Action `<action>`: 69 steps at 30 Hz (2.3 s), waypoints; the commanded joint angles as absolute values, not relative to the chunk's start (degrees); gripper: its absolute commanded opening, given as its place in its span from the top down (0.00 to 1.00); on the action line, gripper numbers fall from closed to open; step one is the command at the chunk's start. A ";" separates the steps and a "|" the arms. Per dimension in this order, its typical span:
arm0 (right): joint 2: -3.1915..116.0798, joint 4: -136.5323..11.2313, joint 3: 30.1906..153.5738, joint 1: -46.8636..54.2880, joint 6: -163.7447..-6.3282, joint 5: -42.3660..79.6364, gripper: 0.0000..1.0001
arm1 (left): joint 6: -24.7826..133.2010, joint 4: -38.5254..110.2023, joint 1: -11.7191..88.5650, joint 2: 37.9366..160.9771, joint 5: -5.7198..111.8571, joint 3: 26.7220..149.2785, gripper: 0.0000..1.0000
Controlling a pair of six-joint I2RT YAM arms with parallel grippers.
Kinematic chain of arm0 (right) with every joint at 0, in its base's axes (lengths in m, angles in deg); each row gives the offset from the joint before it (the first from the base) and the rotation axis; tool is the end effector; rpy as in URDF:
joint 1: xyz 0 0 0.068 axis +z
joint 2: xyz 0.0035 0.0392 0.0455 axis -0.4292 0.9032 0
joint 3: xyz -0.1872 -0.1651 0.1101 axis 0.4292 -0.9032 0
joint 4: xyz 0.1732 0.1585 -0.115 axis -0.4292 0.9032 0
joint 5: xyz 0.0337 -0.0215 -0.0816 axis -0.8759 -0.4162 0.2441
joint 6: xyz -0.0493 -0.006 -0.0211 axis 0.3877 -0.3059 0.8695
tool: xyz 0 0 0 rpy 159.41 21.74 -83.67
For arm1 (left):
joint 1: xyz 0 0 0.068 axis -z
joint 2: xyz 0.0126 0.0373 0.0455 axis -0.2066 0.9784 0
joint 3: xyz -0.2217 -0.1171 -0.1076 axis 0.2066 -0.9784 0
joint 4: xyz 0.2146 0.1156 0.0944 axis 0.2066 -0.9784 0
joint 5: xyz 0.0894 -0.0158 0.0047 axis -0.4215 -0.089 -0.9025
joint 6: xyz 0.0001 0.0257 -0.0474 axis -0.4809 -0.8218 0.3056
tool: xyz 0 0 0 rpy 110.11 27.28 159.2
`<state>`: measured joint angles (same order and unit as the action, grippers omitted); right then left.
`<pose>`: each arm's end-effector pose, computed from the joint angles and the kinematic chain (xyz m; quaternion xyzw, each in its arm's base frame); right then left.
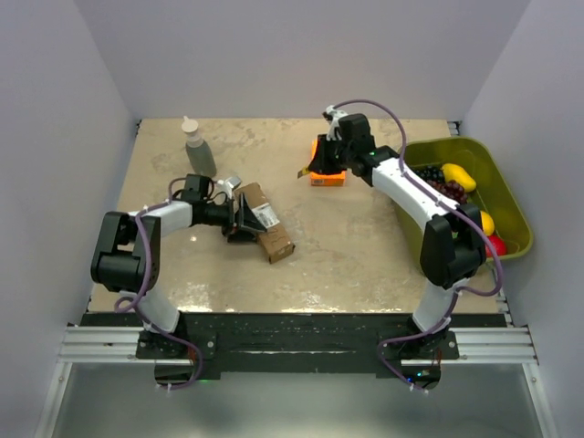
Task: Unpack the express box
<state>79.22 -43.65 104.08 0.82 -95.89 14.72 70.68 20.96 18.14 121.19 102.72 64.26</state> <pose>0.3769 0.1938 0.2964 -0.1120 0.8791 0.2530 0.3881 0.2989 -0.0630 0.1494 -0.0435 0.8553 -0.5119 0.0676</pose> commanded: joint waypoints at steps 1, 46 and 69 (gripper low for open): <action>78.72 -50.49 105.90 -3.26 -97.03 11.43 1.00 | 71.91 23.20 22.29 123.98 114.76 71.54 0.22; 68.26 -61.84 87.36 -7.57 -91.13 -3.25 1.00 | -12.36 -31.27 21.06 162.02 109.92 132.76 0.28; 72.47 -78.26 84.10 -3.36 -108.09 7.04 1.00 | 25.23 -2.47 18.52 136.98 90.07 104.60 0.02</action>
<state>71.09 -66.60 85.02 -5.14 -100.29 5.98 21.83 4.48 19.85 131.93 92.01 105.74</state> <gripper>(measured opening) 0.203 0.992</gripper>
